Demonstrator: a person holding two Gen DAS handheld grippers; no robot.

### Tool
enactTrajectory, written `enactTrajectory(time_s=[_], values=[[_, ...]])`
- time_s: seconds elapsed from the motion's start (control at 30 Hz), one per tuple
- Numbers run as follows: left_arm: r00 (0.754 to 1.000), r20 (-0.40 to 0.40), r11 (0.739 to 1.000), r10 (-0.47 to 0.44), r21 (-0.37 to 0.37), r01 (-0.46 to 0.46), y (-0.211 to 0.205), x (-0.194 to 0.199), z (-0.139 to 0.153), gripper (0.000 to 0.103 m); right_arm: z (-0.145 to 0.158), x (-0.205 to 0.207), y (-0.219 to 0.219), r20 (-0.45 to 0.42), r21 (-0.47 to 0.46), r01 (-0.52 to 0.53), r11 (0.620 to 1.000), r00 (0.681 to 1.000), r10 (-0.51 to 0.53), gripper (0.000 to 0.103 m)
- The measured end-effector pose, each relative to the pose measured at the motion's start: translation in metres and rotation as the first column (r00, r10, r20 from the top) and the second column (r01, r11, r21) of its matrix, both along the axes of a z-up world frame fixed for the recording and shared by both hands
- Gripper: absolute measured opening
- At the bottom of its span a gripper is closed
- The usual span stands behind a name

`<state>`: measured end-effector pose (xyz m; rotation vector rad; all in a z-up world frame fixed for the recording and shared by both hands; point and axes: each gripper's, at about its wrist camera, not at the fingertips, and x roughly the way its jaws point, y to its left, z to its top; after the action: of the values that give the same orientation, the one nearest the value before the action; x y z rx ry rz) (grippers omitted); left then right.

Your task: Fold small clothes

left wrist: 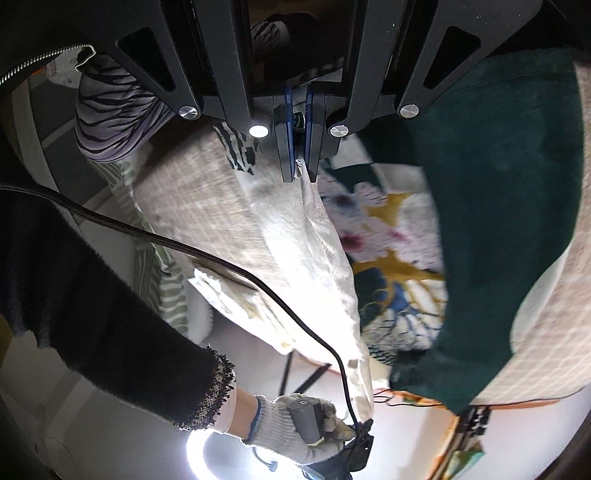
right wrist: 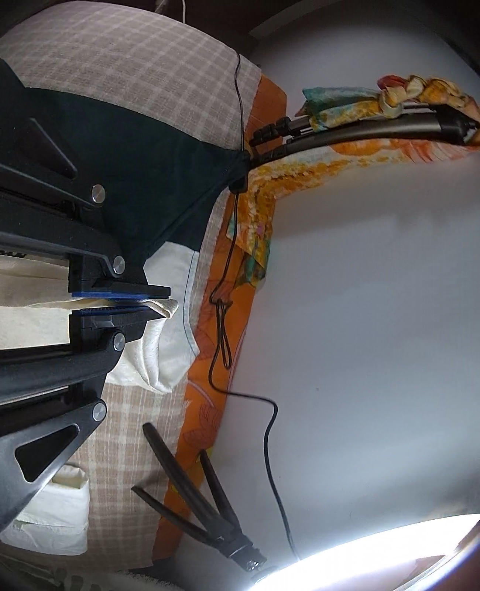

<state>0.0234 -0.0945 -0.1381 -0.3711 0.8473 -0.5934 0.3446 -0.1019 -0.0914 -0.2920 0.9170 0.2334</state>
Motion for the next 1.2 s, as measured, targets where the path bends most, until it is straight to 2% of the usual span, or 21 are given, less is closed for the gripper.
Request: enactTrajectory(time_s=[0.27,0.8,0.9,1.07,1.2], values=[[0.999,-0.015,0.999,0.04,0.0,-0.04,0.016,0.0,-0.007,0.003,-0.026,0.005,0.042,-0.028,-0.024,-0.03,0.999,0.999,0.029,0.0],[0.997,-0.012,0.997,0.078,-0.015,-0.078,0.034,-0.008,-0.004,0.003,-0.048,0.006,0.081,-0.059,-0.019,-0.038,0.999,0.998,0.037,0.0],[0.998,-0.001,0.997,0.068,-0.032,-0.068,0.031,-0.011,0.002,0.003,-0.041,0.0,0.081,-0.036,-0.009,-0.036,0.999,0.999,0.036,0.0],[0.998,0.042,0.997,0.054,-0.063,-0.051,0.027,-0.018,0.018,0.003,-0.004,-0.008,0.06,0.019,0.042,-0.018,0.999,1.0,0.018,0.0],[0.997,0.056,0.997,0.058,-0.06,-0.054,0.027,-0.021,0.021,0.003,0.016,-0.006,0.05,0.028,0.055,0.011,0.998,1.0,-0.012,0.0]])
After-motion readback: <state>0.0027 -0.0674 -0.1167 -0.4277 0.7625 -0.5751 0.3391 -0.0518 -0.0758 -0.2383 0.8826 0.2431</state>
